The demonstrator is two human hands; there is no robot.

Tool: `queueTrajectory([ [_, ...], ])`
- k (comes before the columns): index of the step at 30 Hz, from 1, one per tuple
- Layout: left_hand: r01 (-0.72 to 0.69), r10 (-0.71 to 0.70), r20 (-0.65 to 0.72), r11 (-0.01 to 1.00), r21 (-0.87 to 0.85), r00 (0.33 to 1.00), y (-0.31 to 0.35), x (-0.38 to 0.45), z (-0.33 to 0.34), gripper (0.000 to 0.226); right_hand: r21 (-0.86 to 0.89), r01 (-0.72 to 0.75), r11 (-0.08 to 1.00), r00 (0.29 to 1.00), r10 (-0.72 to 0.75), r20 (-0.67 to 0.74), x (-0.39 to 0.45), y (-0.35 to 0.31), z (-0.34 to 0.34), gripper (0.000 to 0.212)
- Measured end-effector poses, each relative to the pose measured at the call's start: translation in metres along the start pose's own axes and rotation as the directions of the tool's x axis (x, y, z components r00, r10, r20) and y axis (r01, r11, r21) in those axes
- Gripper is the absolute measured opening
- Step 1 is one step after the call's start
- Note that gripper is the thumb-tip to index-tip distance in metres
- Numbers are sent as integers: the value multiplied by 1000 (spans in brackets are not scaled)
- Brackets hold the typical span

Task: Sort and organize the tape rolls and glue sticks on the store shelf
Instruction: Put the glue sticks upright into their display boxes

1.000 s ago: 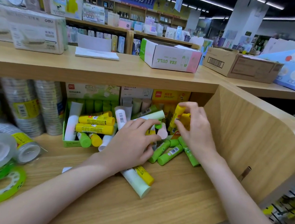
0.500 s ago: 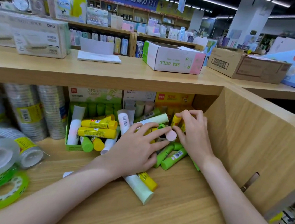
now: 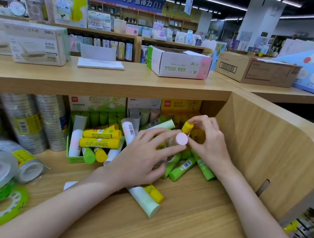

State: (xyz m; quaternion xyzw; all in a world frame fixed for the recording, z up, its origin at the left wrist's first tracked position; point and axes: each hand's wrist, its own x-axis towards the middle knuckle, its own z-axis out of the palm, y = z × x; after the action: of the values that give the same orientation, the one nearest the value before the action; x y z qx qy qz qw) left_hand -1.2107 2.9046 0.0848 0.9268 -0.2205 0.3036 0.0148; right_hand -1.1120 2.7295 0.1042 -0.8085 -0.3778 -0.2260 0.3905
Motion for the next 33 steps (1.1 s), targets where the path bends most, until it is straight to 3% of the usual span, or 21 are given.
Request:
queueTrajectory([
  [5, 141, -148, -207, 989, -48, 967, -2, -2, -2, 42, -50, -52, 997, 997, 49, -62, 1, -1, -2, 38],
  [8, 226, -239, -234, 971, -82, 942, -3, -2, -3, 39, -215, 40, 976, 996, -57, -73, 4, -3, 5, 36],
  [11, 162, -174, -132, 982, -99, 976, -3, -2, -1, 50, -314, 32, 949, 999, -38, -12, 9, -6, 14, 28],
  [15, 28, -30, 43, 998, 50, 999, -4, -1, 7, 45, -363, 65, 930, 997, -75, -14, 12, -8, 21, 22],
  [20, -22, 21, 27, 997, 67, 999, -7, -2, 8, 38, -301, 53, 952, 996, -74, -57, 19, -8, 16, 20],
  [23, -66, 61, 48, 992, 107, 997, -8, -2, 10, 39, -369, 29, 929, 998, -48, -41, 24, 3, 16, 12],
  [28, -91, 80, 85, 985, 145, 993, -10, -2, 10, 44, -484, -103, 869, 975, 185, 124, 33, 5, 13, 29],
  [33, -58, 51, 71, 994, 89, 996, -7, -3, 9, 37, -507, -148, 849, 945, 272, 180, 32, -2, 11, 34],
])
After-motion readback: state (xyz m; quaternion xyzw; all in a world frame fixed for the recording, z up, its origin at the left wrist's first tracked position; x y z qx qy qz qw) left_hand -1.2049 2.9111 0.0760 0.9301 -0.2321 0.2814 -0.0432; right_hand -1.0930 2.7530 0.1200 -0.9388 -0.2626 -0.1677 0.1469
